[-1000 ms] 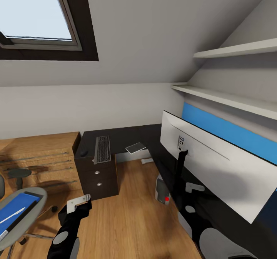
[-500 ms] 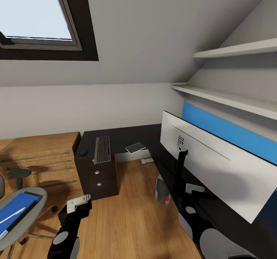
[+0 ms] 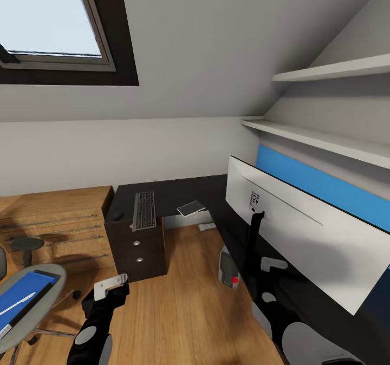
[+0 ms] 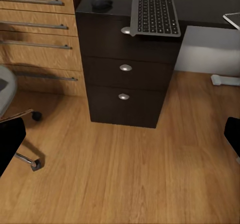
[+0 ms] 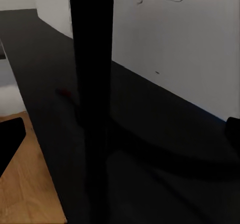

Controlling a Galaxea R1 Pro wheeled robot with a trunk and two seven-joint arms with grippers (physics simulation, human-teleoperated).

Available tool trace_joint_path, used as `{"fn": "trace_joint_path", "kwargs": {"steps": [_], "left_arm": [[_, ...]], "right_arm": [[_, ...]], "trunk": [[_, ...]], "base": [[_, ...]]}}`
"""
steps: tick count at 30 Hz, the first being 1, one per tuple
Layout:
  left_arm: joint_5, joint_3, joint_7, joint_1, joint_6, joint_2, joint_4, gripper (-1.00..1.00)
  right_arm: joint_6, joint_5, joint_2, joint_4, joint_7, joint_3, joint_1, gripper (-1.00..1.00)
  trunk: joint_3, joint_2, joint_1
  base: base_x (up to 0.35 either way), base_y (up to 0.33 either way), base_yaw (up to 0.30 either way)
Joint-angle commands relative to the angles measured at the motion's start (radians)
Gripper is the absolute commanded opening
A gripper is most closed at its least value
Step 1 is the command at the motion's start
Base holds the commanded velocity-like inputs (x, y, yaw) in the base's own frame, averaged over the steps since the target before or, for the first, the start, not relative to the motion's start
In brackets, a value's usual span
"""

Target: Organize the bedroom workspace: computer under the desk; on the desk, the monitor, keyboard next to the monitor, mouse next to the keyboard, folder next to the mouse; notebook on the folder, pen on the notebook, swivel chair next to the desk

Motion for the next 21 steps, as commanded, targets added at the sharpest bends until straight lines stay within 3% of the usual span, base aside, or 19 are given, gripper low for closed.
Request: {"fn": "trace_joint_path", "kwargs": {"steps": [1,13,21], "left_arm": [[-0.003,0.001,0.001,-0.001,0.006,0.000,-0.002,1.00],[-0.002,0.001,0.002,-0.001,0.005,0.005,-0.002,1.00],[-0.002,0.001,0.002,-0.001,0.005,0.005,-0.002,1.00]], "right_arm": [[-0.001,-0.006,0.005,-0.005,-0.007,0.006,-0.001,1.00],[0.005,-0.001,0.012,-0.013,-0.005,0.005,0.000,1.00],[0.005,0.003,0.011,-0.012,-0.004,0.042,0.000,1.00]], "trunk": [[-0.001,-0.002,0.001],[-0.001,-0.002,0.001],[-0.001,-0.002,0.001]], "base": [[0.000,0.000,0.000],[0.000,0.000,0.000],[0.000,0.000,0.000]]}}
